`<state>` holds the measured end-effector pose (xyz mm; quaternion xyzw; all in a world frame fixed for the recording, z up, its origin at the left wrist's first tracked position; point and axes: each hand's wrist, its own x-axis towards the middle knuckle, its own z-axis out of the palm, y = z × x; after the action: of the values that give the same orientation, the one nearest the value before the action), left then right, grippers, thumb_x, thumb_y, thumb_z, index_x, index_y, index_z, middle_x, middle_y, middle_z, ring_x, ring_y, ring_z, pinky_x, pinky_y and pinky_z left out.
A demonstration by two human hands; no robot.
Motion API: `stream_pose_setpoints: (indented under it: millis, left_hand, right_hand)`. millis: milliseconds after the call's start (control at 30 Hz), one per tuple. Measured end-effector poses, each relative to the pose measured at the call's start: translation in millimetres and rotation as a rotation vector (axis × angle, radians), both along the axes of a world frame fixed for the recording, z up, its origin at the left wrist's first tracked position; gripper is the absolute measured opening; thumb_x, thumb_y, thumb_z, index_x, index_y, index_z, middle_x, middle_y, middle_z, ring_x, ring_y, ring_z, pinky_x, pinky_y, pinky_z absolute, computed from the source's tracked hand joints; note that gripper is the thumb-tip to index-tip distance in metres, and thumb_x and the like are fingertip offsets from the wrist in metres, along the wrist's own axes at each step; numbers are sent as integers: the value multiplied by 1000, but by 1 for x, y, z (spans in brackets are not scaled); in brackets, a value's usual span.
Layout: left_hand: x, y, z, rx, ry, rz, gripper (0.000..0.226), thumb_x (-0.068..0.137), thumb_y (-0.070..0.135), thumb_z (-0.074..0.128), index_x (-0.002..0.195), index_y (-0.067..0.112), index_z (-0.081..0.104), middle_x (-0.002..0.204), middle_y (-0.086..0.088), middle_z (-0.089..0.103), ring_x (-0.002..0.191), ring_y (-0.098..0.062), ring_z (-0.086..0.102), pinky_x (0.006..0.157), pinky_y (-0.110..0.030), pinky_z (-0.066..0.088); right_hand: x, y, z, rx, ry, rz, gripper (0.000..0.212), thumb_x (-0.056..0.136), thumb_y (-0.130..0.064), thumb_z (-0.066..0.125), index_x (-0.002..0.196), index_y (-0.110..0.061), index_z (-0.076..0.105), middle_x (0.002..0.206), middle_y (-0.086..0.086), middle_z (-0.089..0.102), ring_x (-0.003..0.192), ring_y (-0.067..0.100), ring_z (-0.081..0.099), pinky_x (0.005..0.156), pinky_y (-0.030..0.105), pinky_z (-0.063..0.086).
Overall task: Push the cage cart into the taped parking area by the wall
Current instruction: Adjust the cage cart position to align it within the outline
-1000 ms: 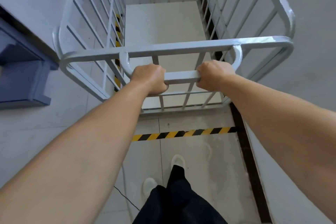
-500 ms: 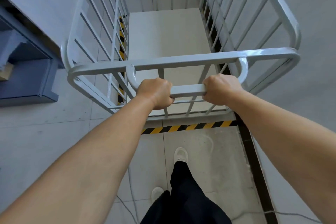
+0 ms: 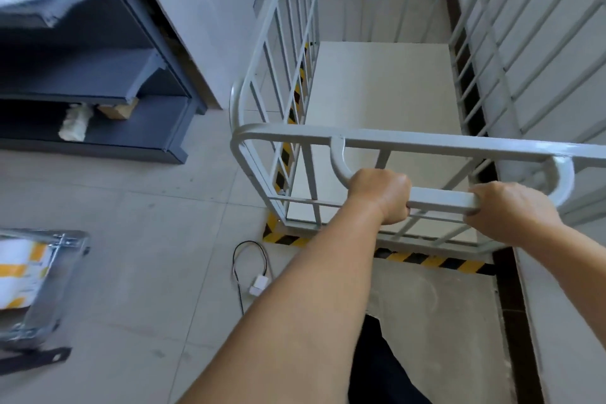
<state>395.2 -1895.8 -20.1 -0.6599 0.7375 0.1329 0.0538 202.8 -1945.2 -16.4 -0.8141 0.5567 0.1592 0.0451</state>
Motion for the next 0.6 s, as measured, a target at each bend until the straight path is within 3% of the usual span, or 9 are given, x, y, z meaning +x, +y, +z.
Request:
stream_pose_setpoints:
  millis: [133, 367, 600]
  left_hand:
    - [2, 1, 2, -4, 55, 20, 13, 88, 29, 54, 80, 21, 49, 65, 4, 49, 65, -18, 53, 55, -30, 38]
    - [0, 6, 0, 1, 75, 29, 13, 88, 23, 57, 79, 18, 49, 65, 3, 46, 54, -15, 41, 58, -31, 38]
    - [6, 3, 2, -11, 50, -12, 16, 89, 28, 56, 81, 18, 47, 64, 3, 46, 53, -14, 42, 52, -30, 35]
  right_hand:
    - [6, 0, 1, 7, 48, -22, 16, 87, -31, 55, 72, -28, 50, 67, -8, 54, 59, 9, 54, 57, 26, 44]
    - [2, 3, 2, 29, 71, 30, 12, 88, -34, 54, 76, -29, 55, 67, -12, 51, 66, 17, 53, 64, 27, 37]
    - [6, -2, 1, 18, 70, 30, 14, 88, -32, 54, 74, -30, 51, 66, -13, 51, 67, 14, 54, 66, 27, 37]
